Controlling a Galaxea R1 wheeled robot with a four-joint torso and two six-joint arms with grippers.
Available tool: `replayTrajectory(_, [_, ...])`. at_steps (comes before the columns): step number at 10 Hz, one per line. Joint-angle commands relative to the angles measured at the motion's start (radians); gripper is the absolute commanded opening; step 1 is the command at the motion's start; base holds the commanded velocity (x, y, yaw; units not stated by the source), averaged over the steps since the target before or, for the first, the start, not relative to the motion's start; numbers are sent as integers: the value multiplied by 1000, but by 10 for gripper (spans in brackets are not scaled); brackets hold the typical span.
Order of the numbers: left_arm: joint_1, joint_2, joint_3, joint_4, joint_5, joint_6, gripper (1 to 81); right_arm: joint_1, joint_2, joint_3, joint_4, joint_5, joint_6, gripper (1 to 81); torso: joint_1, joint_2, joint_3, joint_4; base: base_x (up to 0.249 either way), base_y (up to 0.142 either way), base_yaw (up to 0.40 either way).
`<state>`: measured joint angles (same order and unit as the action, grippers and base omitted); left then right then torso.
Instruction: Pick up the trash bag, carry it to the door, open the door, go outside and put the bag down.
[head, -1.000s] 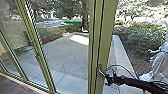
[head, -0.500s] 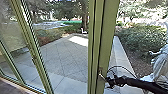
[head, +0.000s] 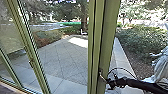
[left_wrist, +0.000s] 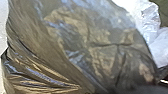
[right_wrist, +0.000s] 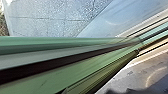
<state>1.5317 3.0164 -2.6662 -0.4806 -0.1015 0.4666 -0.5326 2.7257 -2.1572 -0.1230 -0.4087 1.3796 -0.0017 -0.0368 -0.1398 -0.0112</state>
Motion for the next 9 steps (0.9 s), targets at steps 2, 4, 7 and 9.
replayTrajectory(2, [-34,-2,3,-7,74,1,10,113,71,-27,-55,-1,41,811,2,0,0,0,96,0,0])
replayTrajectory(4, [-34,-2,3,-7,74,1,10,114,61,-28,-55,13,41,811,2,0,0,0,87,0,0])
replayTrajectory(7, [-32,-3,3,-7,75,1,10,140,30,-25,-55,13,36,811,5,2,-1,0,0,0,0])
replayTrajectory(9, [-28,-3,3,-7,75,1,10,168,5,-22,-56,14,30,811,6,3,-3,0,0,0,0])
